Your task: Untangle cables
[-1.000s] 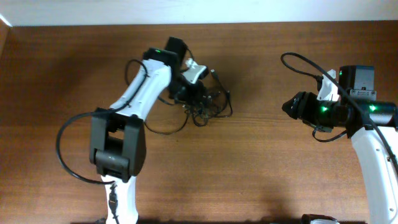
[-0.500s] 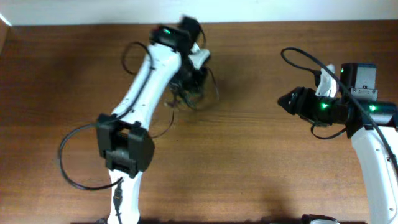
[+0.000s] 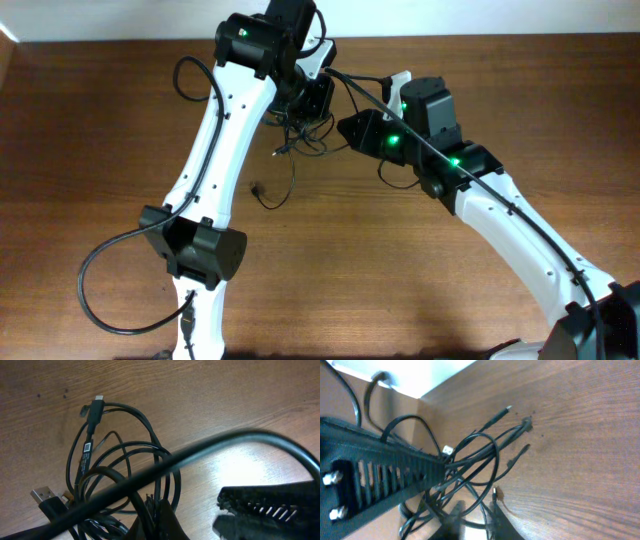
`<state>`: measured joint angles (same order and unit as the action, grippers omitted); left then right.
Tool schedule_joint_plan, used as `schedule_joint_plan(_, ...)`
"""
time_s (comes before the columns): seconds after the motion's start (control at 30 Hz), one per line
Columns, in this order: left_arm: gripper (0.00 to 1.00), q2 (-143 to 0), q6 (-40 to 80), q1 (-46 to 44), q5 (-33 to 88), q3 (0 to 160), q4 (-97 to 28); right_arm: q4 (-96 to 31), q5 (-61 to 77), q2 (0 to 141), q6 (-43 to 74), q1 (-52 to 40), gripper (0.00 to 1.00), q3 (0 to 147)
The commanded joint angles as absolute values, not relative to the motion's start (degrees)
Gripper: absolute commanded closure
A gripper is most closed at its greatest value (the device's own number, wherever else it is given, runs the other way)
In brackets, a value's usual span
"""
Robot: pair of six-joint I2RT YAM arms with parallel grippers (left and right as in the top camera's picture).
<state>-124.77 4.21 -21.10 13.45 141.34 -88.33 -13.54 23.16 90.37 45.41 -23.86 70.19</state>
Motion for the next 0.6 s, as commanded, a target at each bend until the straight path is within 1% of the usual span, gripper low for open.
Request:
schedule_joint_plan(0.0,1.00,-124.4,-3.8,-21.0,18.9,142.3,-89.5,-13.1,21.1,90.5,46.0,-20.2,0.96,70.8)
schedule_joint_plan(0.03,1.00,-123.6,-10.7,-21.0,23.8,142.4,-90.8,-13.9,21.1,90.5,46.0,-17.2,0.96,70.8)
schedule_joint_plan(0.1,1.00,-121.0,-15.0,-20.8,27.4,142.6,-90.2,-18.8,21.1,90.5,45.4,-12.4,0.96,70.8)
schedule_joint_plan(0.17,1.00,-117.2,-16.6,-19.4,30.9,143.5,-87.6,-24.9,21.4,90.5,43.1,-8.1,0.96,70.8)
schedule_joint_plan(0.27,1.00,-111.4,-15.8,-17.1,41.2,143.6,-78.7,-35.4,22.5,90.5,36.6,-2.8,0.96,70.8)
schedule_joint_plan(0.37,1.00,-108.5,-10.0,-14.2,41.2,143.6,-71.6,-42.2,22.5,90.5,32.9,0.5,0.96,70.7)
schedule_joint_plan(0.43,1.00,-106.9,-7.1,-9.6,41.1,143.6,-67.5,-46.9,22.5,90.5,29.3,5.4,0.96,70.7)
schedule_joint_plan(0.5,1.00,-106.5,-4.5,-4.5,40.5,143.6,-65.7,-50.0,22.5,90.5,26.0,9.7,0.96,70.7)
schedule_joint_plan(0.57,1.00,-106.6,-3.6,-0.4,40.5,143.6,-66.5,-54.5,22.5,90.5,21.3,16.3,0.96,70.7)
